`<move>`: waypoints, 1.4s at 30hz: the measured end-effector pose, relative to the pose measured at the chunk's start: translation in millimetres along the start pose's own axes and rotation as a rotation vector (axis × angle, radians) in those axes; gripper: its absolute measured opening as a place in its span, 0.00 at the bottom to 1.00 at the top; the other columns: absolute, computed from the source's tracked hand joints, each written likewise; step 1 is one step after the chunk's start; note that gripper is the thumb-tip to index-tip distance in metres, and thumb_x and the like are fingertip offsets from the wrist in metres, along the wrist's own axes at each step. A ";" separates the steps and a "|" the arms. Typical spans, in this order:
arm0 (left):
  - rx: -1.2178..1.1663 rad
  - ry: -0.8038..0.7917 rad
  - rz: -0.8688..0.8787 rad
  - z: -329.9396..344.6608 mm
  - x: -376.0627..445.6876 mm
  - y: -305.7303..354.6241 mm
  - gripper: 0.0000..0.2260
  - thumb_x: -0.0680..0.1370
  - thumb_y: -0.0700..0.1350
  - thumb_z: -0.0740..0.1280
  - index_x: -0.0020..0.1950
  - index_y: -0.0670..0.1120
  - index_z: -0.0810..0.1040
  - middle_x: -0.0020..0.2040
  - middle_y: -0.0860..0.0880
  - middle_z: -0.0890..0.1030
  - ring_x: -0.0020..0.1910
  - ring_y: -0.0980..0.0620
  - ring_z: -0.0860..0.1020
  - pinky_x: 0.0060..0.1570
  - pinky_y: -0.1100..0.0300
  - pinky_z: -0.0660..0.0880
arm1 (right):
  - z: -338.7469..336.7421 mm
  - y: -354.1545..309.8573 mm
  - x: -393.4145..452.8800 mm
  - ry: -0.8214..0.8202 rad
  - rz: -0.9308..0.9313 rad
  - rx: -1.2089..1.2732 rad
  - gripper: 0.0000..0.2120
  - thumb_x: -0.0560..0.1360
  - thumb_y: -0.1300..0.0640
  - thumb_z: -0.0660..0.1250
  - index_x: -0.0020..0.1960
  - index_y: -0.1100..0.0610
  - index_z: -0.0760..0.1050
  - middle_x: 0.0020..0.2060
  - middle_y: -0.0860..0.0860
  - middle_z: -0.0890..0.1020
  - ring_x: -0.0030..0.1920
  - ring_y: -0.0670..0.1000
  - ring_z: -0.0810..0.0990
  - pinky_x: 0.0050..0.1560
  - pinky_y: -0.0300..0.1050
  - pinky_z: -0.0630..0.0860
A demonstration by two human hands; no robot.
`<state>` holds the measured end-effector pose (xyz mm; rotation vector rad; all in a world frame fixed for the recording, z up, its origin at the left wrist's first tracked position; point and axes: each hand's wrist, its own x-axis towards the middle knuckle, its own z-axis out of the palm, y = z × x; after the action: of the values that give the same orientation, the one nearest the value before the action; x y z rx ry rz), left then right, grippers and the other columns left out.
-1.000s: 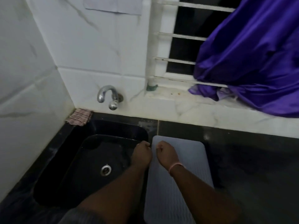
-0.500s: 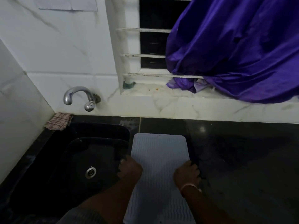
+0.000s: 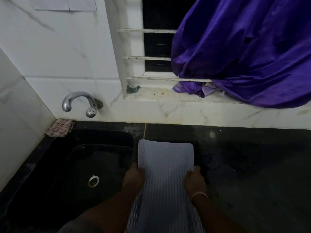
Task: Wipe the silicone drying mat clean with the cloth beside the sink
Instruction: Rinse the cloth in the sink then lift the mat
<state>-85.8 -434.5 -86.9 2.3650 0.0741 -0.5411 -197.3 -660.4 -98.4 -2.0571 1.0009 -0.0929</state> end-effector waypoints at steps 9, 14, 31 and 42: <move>-0.202 0.053 0.186 -4.4 -2.3 5.7 0.15 0.86 0.56 0.55 0.62 0.54 0.77 0.54 0.52 0.82 0.53 0.51 0.80 0.55 0.52 0.77 | -20.5 -13.7 -3.8 0.102 -0.166 0.226 0.11 0.85 0.56 0.57 0.60 0.54 0.77 0.49 0.50 0.82 0.49 0.52 0.81 0.48 0.44 0.73; -0.254 0.028 0.200 -6.8 4.2 23.2 0.13 0.86 0.55 0.56 0.64 0.55 0.76 0.55 0.55 0.79 0.57 0.53 0.78 0.58 0.54 0.74 | -29.3 -25.5 6.2 0.100 -0.181 0.304 0.13 0.85 0.55 0.57 0.64 0.52 0.77 0.53 0.47 0.82 0.53 0.48 0.80 0.53 0.45 0.75; -0.306 0.087 0.207 -4.0 73.7 79.8 0.16 0.86 0.54 0.56 0.64 0.48 0.79 0.56 0.48 0.81 0.55 0.49 0.79 0.54 0.56 0.74 | -49.1 -76.2 98.8 0.136 -0.240 0.284 0.15 0.85 0.56 0.57 0.68 0.57 0.76 0.58 0.53 0.81 0.56 0.51 0.78 0.57 0.43 0.71; -0.242 0.053 0.124 12.0 100.5 77.1 0.16 0.86 0.54 0.56 0.65 0.49 0.78 0.57 0.48 0.81 0.54 0.49 0.79 0.56 0.53 0.75 | -41.2 -62.9 124.9 0.081 -0.195 0.201 0.15 0.85 0.55 0.57 0.68 0.58 0.75 0.61 0.57 0.81 0.57 0.55 0.78 0.57 0.46 0.71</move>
<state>16.7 -509.9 -86.9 2.1315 0.0153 -0.3866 -89.3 -750.8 -60.6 -1.9722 0.8024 -0.3664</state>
